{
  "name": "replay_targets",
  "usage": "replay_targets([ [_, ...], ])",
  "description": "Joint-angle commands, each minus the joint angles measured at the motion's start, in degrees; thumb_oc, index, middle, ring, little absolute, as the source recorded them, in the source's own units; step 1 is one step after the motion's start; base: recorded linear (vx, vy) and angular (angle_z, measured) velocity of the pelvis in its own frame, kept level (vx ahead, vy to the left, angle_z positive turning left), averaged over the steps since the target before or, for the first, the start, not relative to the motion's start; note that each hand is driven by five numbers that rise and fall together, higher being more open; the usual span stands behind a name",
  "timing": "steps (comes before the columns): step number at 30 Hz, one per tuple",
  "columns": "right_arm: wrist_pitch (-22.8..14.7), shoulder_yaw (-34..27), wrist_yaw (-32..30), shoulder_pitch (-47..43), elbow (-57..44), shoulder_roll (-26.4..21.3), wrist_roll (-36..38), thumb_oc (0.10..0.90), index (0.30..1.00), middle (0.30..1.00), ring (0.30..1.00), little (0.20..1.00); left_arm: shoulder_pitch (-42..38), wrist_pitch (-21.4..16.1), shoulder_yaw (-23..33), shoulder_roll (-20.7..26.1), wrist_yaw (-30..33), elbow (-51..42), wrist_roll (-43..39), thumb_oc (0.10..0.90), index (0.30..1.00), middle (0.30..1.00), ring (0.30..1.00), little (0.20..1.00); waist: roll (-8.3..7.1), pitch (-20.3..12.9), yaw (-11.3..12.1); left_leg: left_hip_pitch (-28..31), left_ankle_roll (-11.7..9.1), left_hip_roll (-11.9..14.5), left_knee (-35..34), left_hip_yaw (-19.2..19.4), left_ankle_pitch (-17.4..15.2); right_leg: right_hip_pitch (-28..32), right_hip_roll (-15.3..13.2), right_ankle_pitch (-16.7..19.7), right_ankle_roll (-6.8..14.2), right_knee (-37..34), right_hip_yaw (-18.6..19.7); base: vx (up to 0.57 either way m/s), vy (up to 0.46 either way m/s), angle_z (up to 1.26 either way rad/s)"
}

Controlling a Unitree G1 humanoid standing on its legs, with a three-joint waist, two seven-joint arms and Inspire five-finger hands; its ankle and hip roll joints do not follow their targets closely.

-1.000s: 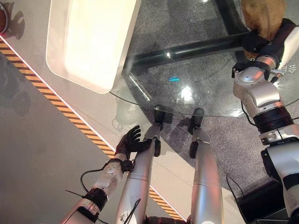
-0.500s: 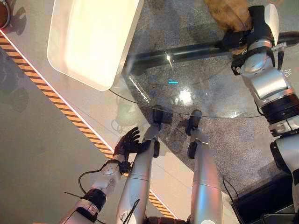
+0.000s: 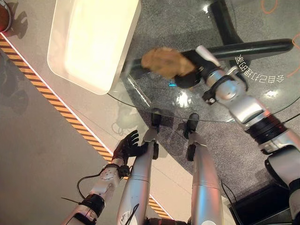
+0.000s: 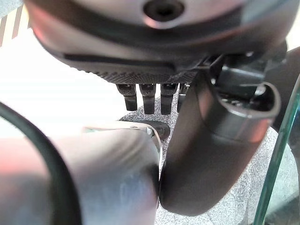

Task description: Wipe the table with a cloth and put it in the basket.

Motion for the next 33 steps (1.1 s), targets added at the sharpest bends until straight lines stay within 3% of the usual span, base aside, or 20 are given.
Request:
replay_targets([
  [1,-3.9,-0.4,0.4,2.4,-6.2,-0.7,2.1,0.1,0.3,0.3,0.3,0.2,5.5,0.3,-1.9,0.6,0.3,-0.4,1.6,0.8,0.9,0.9,0.9,0.9,0.98,-0.6,0.6,1.8,1.7,-4.4,2.6,1.7,-7.5,-0.2,1.8,1.3,2.9,-3.3,-0.3,0.0,0.0,0.0],
  [14,-3.4,-1.3,-1.8,4.3,-8.0,-1.2,1.3,0.1,0.3,0.3,0.3,0.2,4.7,-0.1,-1.9,0.1,1.0,0.8,1.4,0.8,0.9,0.9,0.9,0.9,1.21,-0.6,0.0,1.4,1.8,-4.3,3.1,2.0,-7.6,-0.8,1.4,1.4,3.0,-2.9,-0.1,0.0,0.0,0.0],
  [19,-4.8,-2.7,-3.2,6.0,-8.6,-1.3,3.1,0.1,0.3,0.3,0.3,0.2,5.4,-4.5,0.0,-0.4,3.3,0.5,-2.8,0.8,0.9,0.9,0.9,0.9,1.2,-0.6,0.0,2.3,1.8,-4.2,2.8,2.2,-7.5,-0.2,1.4,1.3,2.9,-2.8,-0.1,0.0,0.0,0.0],
  [22,-7.2,-4.8,-4.3,7.5,-10.0,-1.5,6.7,0.1,0.3,0.3,0.3,0.2,6.1,-8.9,2.4,-0.2,3.2,-2.3,-6.1,0.8,0.9,0.9,0.9,0.9,1.13,-0.6,0.0,3.3,1.7,-4.1,2.6,2.2,-7.6,0.8,1.4,0.9,2.7,-2.8,-0.2,0.0,-0.01,0.01],
  [27,-10.8,-8.8,-3.1,11.4,-13.3,-1.1,11.5,0.1,0.3,0.3,0.3,0.2,7.7,-12.5,5.4,1.2,1.6,-10.8,-11.2,0.8,0.9,0.9,0.9,0.9,1.0,-0.6,0.1,4.9,1.7,-4.0,2.5,2.1,-7.8,2.4,1.6,0.1,2.4,-2.3,-0.7,-0.01,-0.044,0.03],
  [33,-12.9,-12.9,0.3,18.0,-20.7,-3.6,13.5,0.1,0.3,0.3,0.3,0.2,9.9,-10.4,6.7,2.4,-2.4,-21.4,-18.5,0.8,0.9,0.9,0.9,0.9,1.35,-0.6,-0.6,7.2,2.0,-3.9,2.6,2.2,-8.0,4.2,1.7,-0.9,1.8,-0.9,-1.3,-0.02,-0.04,-0.01],
])
